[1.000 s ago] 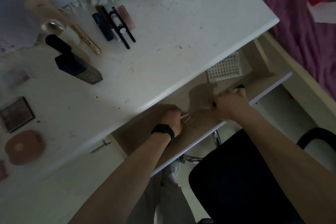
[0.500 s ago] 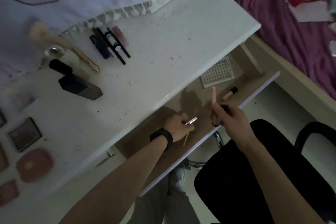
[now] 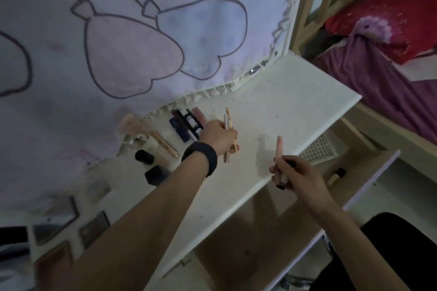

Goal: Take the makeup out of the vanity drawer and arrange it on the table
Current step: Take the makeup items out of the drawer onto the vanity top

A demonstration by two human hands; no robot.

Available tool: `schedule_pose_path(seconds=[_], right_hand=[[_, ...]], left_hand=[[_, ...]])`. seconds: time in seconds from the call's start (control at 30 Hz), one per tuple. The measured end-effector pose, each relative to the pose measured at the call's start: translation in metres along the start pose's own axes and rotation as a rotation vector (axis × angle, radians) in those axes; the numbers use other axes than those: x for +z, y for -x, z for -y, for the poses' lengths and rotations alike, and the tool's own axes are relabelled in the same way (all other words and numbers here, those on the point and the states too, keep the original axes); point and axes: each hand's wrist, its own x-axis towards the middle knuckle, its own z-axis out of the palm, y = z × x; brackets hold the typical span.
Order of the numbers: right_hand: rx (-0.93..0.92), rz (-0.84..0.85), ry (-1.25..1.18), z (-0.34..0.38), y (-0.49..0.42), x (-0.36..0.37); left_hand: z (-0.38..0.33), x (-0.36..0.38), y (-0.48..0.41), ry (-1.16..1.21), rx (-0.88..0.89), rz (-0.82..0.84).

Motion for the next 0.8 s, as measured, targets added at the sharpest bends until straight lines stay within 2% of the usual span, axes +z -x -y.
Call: schedule_pose_path(seconds=[0.1,0.27,0.4,0.5,0.63,0.7,0.8], right_hand=[[-0.026,-0.009,0.125,0.01,-0.029,0.022],[-0.005,-0.034,0.329,0.02,-0.07,0.043],[0.01,-0.055,0.61,0.03,-0.097,0.051],[-0.016,-0.087,0.711,0.036,-0.113,0.061],[-0.064,-0.092,0.795,0.049,-0.136,0.079],[-0.069,-0.085,0.817,0.057,-0.148,0.089],[-0.07,-0.03,0.915,0.066,-0.161,0.1]], left_hand=[[-0.018,-0.015,-0.036,-0.089,-0.069,-0.052],[-0.02,-0.013,-0.07,-0.018,-0.171,-0.033],[-0.016,-0.01,-0.08,-0.087,-0.143,-0.106],[-0.022,-0.013,-0.081,-0.206,-0.12,-0.148],[-0.035,-0.023,-0.075,-0.196,-0.124,-0.112],[-0.041,-0.033,-0.073,-0.32,-0.041,-0.126],[-0.048,-0.054,-0.067,-0.728,0.151,-0.212]])
